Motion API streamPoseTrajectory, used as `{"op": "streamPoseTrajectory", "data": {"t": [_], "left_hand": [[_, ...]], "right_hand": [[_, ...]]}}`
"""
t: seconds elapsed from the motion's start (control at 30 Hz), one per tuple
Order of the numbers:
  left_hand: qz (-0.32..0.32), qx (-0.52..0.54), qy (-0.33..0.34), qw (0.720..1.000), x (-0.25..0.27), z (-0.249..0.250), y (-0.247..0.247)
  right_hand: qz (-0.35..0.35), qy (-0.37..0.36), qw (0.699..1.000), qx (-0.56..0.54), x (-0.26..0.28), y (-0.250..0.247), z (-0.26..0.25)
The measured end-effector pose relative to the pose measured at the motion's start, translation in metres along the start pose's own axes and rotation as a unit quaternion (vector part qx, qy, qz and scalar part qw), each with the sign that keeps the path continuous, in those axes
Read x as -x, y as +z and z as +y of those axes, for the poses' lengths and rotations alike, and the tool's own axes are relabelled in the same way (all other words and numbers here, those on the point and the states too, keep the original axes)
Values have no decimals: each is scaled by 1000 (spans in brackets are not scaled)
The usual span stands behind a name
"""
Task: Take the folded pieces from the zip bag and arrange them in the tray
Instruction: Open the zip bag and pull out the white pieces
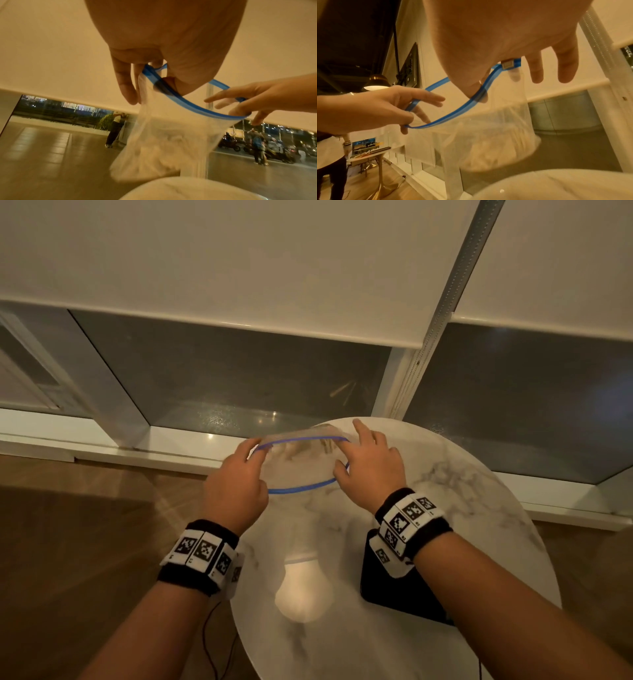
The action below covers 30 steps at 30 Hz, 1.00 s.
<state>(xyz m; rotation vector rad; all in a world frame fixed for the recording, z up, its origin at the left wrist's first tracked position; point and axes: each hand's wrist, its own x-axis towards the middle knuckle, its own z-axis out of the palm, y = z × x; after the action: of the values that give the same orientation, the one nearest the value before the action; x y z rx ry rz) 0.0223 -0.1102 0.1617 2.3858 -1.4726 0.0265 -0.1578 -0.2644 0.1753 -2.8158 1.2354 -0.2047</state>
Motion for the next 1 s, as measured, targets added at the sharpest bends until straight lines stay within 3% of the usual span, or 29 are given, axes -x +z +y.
{"op": "streamPoseTrajectory", "data": {"t": [0.1, 0.3, 0.57, 0.73, 0.83, 0.9, 0.93, 1.0], "left_hand": [[-35, 20, 15, 999, 25, -1, 27], [-207, -11, -14, 978, 82, 3, 91], [-227, -79, 17, 971, 102, 15, 100], [-228, -43, 31, 972, 102, 18, 97], [-220, -22, 38, 975, 104, 20, 96], [-208, -2, 40, 977, 106, 18, 95], [-200, 11, 40, 979, 106, 18, 94], [-186, 32, 41, 981, 107, 15, 93]], "right_hand": [[-32, 22, 999, -11, 21, 31, 3], [-269, 96, 958, -2, 68, 92, 7], [-247, 195, 949, 30, 91, 91, -22], [-314, 172, 926, -115, 77, 82, -34], [-295, 224, 872, -319, 64, 86, -51], [-276, 290, 790, -464, 52, 93, -59], [-263, 316, 759, -504, 47, 99, -60], [-246, 348, 737, -525, 37, 109, -59]]}}
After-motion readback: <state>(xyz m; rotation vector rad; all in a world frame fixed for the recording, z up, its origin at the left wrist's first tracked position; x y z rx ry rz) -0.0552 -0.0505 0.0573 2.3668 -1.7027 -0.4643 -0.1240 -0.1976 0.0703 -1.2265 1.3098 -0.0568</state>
